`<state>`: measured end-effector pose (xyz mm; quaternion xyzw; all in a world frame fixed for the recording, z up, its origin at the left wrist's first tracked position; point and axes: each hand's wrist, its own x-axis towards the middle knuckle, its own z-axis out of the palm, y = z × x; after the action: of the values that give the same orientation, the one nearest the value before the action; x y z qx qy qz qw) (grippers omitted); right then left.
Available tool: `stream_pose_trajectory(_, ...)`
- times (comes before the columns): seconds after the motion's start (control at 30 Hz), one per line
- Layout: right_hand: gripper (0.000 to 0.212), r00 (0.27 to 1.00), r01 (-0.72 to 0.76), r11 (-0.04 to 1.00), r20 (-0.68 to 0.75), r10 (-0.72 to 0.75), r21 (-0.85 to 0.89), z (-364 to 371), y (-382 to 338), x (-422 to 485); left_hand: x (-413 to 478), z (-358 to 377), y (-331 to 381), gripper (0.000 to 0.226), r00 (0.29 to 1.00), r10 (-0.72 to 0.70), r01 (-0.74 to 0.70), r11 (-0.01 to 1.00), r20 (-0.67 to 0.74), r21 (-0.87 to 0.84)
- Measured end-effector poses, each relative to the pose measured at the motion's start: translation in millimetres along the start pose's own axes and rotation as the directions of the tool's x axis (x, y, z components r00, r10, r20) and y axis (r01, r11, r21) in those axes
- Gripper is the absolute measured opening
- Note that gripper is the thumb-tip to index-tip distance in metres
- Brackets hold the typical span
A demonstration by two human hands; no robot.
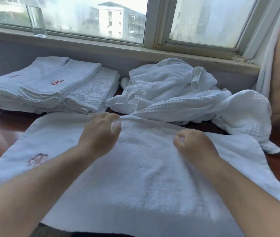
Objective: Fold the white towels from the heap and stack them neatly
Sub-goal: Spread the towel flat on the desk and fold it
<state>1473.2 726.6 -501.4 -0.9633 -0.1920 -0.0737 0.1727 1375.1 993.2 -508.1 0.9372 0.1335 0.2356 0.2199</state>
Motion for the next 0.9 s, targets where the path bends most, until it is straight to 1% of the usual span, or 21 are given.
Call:
stream_pose_trajectory(0.03,0.029,0.996,-0.060,0.998,-0.068,0.059,-0.016,-4.1,17.1,-8.7,-3.2,11.9,22.5,0.036,0.990,0.133,-0.130,0.989,0.043,-0.075)
stream_pose_trajectory(0.1,0.034,0.968,-0.197,0.979,-0.166,0.187,-0.046,-13.9,50.8,-22.2,-6.7,42.3,65.5,0.034,0.920,0.353,-0.339,0.935,0.169,-0.106)
stream_pose_trajectory(0.13,0.033,0.956,-0.262,0.961,-0.161,0.246,-0.085,-17.3,68.6,-26.1,-6.9,58.6,84.1,0.035,0.878,0.419,-0.406,0.908,0.233,-0.103)
stream_pose_trajectory(0.17,0.037,0.944,-0.327,0.934,-0.101,0.315,-0.142,-19.8,86.3,-29.5,-6.6,73.9,100.9,0.039,0.841,0.456,-0.448,0.889,0.291,-0.098)
stream_pose_trajectory(0.2,0.050,0.918,-0.386,0.899,0.007,0.396,-0.208,-21.7,102.6,-32.4,-5.4,87.5,114.7,0.042,0.812,0.469,-0.470,0.878,0.346,-0.088)
stream_pose_trajectory(0.23,0.064,0.886,-0.416,0.878,0.114,0.450,-0.238,-23.0,115.9,-34.7,-3.0,98.7,124.2,0.047,0.792,0.465,-0.479,0.875,0.395,-0.068)
stream_pose_trajectory(0.27,0.071,0.865,-0.421,0.874,0.181,0.468,-0.244,-21.8,127.4,-36.1,0.1,107.6,129.1,0.051,0.781,0.448,-0.483,0.875,0.436,-0.034)
stream_pose_trajectory(0.33,0.077,0.875,-0.398,0.886,0.193,0.445,-0.239,-18.6,143.5,-33.5,8.1,118.5,130.3,0.061,0.777,0.393,-0.473,0.880,0.492,0.044)
stream_pose_trajectory(0.4,0.077,0.883,-0.389,0.892,0.184,0.433,-0.230,-17.0,149.0,-25.6,14.7,123.6,130.7,0.069,0.770,0.326,-0.447,0.889,0.549,0.099)
stream_pose_trajectory(0.43,0.076,0.882,-0.392,0.888,0.174,0.437,-0.242,-17.3,148.2,-20.0,18.1,124.9,133.3,0.069,0.765,0.298,-0.436,0.892,0.570,0.118)
stream_pose_trajectory(0.47,0.073,0.888,-0.396,0.880,0.136,0.440,-0.263,-18.3,145.0,-14.3,22.2,125.3,137.6,0.066,0.767,0.281,-0.429,0.893,0.577,0.136)
stream_pose_trajectory(0.5,0.067,0.901,-0.394,0.870,0.065,0.429,-0.296,-20.5,139.9,-9.0,27.0,125.3,143.1,0.059,0.777,0.275,-0.425,0.893,0.566,0.149)
stream_pose_trajectory(0.57,0.045,0.938,-0.347,0.869,-0.117,0.326,-0.352,-26.1,128.5,3.4,36.6,125.0,154.9,0.039,0.817,0.304,-0.418,0.898,0.490,0.139)
stream_pose_trajectory(0.6,0.037,0.951,-0.304,0.887,-0.162,0.262,-0.348,-29.1,123.3,11.4,40.0,126.4,158.8,0.034,0.833,0.341,-0.433,0.893,0.436,0.128)
stream_pose_trajectory(0.63,0.036,0.961,-0.265,0.907,-0.167,0.221,-0.326,-32.6,119.7,20.5,41.8,129.6,160.4,0.031,0.839,0.383,-0.458,0.881,0.386,0.119)
stream_pose_trajectory(0.7,0.049,0.971,-0.237,0.925,-0.082,0.223,-0.296,-38.9,116.3,40.0,41.5,139.4,157.5,0.030,0.839,0.448,-0.495,0.864,0.308,0.090)
stream_pose_trajectory(0.77,0.056,0.959,-0.261,0.911,0.023,0.283,-0.319,-43.4,117.0,57.9,39.7,146.9,150.1,0.036,0.831,0.489,-0.513,0.858,0.265,0.029)
stream_pose_trajectory(0.83,0.054,0.931,-0.288,0.894,0.119,0.345,-0.342,-44.2,120.4,72.4,39.8,147.9,144.0,0.049,0.823,0.509,-0.520,0.854,0.253,-0.028)
stream_pose_trajectory(0.9,0.044,0.907,-0.288,0.891,0.198,0.372,-0.352,-42.7,123.9,84.1,39.8,146.1,141.1,0.058,0.828,0.516,-0.521,0.852,0.220,-0.039)
